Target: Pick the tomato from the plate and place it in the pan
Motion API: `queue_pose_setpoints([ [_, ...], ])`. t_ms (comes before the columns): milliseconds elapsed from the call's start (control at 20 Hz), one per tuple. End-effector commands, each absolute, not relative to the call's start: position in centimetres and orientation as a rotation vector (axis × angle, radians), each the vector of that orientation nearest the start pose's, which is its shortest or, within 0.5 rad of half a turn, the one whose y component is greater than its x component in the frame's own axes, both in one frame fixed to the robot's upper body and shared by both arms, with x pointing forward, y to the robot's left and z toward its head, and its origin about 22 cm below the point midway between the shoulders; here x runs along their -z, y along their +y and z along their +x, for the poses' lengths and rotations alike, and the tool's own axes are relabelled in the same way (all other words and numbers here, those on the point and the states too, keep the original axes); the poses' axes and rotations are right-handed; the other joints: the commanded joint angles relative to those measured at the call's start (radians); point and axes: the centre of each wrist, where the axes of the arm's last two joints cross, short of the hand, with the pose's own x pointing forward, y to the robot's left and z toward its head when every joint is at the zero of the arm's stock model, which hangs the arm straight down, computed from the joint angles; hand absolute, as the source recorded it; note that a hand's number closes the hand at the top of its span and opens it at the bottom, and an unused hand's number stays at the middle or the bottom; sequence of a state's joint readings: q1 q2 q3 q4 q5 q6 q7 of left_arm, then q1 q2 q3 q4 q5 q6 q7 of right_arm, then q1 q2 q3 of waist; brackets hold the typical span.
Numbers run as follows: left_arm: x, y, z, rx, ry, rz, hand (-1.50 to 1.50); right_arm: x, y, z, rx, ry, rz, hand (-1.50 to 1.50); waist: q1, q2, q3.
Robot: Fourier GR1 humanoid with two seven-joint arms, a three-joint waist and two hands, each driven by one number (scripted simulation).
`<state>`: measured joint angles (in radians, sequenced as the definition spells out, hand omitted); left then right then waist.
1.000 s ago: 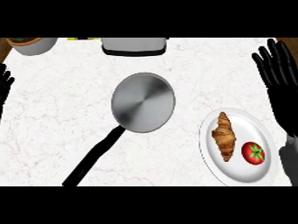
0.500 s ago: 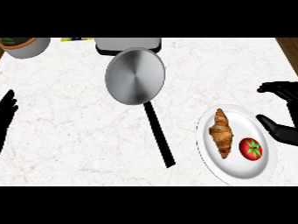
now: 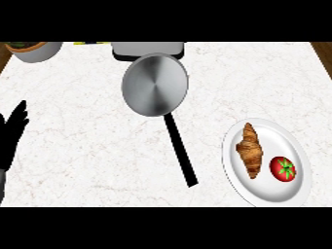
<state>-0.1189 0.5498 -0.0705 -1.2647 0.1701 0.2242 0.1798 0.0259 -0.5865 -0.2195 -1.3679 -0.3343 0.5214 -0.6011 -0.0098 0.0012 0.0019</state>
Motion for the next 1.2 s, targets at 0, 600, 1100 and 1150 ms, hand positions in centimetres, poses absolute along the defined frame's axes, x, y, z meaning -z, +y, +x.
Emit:
queue_pose_setpoints([
  [0,-2.4,35.1,27.0,0.09,-1.197,0.492,0.0,-7.7,-44.1,22.5,-0.554,-1.967,0.057,-1.5,0.008,-0.004,-0.001],
  [600,-1.3,34.9,26.8,0.105,-1.193,0.496,0.0,-17.4,-38.6,23.7,-1.299,-1.504,-0.378,-1.5,0.008,-0.004,-0.004],
  [1100,-1.1,34.5,28.7,0.101,-1.202,0.514,0.0,-12.6,-32.3,22.2,-1.543,-1.257,-0.476,-1.5,0.003,-0.001,-0.002],
  [1150,-1.6,34.6,27.8,0.114,-1.195,0.48,0.0,-11.3,-33.6,22.9,-1.539,-1.219,-0.463,-1.5,0.011,-0.001,-0.002],
])
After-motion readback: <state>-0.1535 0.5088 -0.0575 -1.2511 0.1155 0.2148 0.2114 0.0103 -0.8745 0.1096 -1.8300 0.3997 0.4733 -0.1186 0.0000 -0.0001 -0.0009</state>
